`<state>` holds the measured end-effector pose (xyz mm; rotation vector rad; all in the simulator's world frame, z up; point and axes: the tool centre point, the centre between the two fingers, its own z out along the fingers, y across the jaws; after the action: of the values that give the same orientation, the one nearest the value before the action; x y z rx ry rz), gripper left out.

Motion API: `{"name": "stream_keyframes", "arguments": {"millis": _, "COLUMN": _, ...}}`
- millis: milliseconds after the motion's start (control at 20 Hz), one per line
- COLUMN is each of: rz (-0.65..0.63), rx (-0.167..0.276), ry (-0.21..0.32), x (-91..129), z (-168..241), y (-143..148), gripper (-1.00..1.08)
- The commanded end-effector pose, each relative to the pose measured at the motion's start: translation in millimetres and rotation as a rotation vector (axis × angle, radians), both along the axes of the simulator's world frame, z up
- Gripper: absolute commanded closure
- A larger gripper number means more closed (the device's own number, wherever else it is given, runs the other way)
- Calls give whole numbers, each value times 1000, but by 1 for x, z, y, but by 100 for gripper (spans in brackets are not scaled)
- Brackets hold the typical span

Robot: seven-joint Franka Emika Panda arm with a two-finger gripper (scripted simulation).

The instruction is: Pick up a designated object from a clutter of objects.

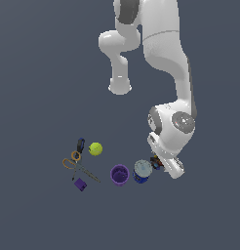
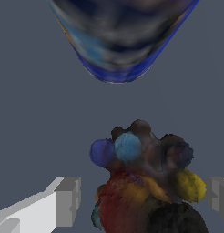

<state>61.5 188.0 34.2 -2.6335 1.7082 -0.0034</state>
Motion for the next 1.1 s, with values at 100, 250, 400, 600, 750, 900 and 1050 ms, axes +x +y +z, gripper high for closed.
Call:
{"name": "stream_keyframes", "arguments": {"millis": 100, "rz": 0, "rx": -1, "ry": 3, "x": -1, "z": -4, "y": 0, "gripper": 108}}
{"name": "stream_keyframes", "arguments": {"millis": 250, "rz": 0, "rx": -1, "ry": 3, "x": -1, "z": -4, "y": 0, "gripper": 108}}
{"name": "stream_keyframes", "arguments": {"millis": 400, "rz": 0, "rx": -1, "ry": 3, "x": -1, "z": -4, "y": 0, "gripper": 108}}
{"name": "stream_keyframes", "arguments": {"millis": 600, "rz": 0, "rx": 2, "ry": -5, "x": 2, "z": 0, "y": 1, "gripper": 108}}
{"name": "stream_keyframes", "arguments": {"millis": 750, "rz": 0, "rx": 2, "ry": -5, "x": 2, "z": 4, "y": -2, "gripper": 108}}
{"name": "stream_keyframes", "arguments": {"millis": 900, "rz": 0, "rx": 2, "ry": -5, "x": 0, "z": 11, "y": -8, "gripper": 108}}
{"name": "stream_keyframes", "arguments": {"millis": 1050, "rz": 0, "rx": 1, "ry": -4, "x": -2, "z": 22, "y": -16, "gripper": 108}}
